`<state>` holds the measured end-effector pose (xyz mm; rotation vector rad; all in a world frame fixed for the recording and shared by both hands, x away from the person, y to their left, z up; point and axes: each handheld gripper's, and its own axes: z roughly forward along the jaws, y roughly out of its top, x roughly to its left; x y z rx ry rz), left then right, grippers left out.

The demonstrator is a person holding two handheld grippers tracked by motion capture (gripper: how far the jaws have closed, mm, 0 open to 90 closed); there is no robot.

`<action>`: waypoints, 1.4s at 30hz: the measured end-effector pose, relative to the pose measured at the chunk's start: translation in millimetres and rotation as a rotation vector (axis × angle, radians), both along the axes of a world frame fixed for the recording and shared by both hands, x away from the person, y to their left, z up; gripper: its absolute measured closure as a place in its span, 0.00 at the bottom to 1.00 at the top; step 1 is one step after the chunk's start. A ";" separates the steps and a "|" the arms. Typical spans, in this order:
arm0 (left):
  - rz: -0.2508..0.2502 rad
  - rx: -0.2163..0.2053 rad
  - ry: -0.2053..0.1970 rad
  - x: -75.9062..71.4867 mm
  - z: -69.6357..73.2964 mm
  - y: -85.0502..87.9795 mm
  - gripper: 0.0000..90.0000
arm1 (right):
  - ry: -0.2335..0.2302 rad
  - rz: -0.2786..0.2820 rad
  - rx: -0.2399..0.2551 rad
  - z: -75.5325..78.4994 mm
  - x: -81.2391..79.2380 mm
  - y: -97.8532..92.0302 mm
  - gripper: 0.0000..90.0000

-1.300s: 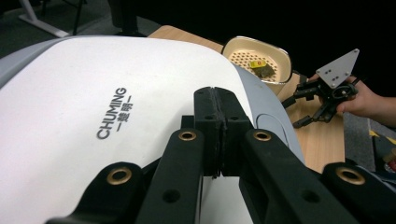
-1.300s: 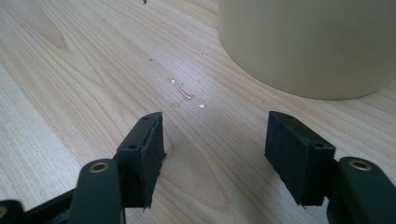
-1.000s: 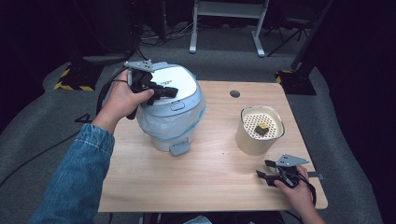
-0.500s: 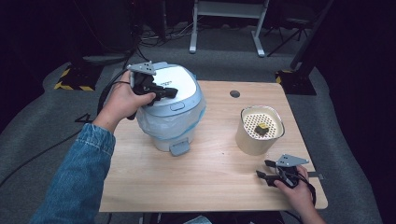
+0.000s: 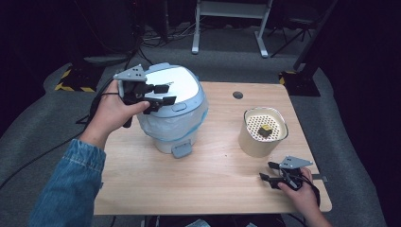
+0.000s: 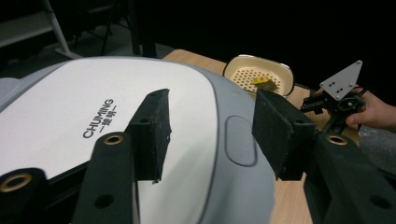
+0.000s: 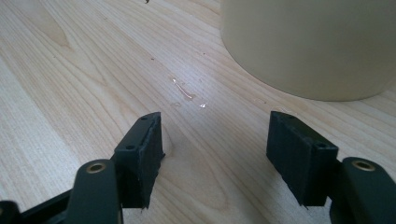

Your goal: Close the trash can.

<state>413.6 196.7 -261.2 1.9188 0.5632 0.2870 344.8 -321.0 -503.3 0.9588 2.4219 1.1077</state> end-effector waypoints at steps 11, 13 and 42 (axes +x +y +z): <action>0.003 0.049 -0.026 -72.7 1.9 11.4 0.47 | 0.004 0.029 -0.001 0.0 2.1 -1.8 0.38; 0.024 0.045 -0.029 -81.9 -1.6 16.6 0.47 | 0.004 0.030 -0.002 0.0 2.4 -1.8 0.38; 0.081 0.084 0.081 -106.7 -160.3 29.4 0.39 | 0.003 0.049 -0.008 -0.3 2.3 -1.7 0.32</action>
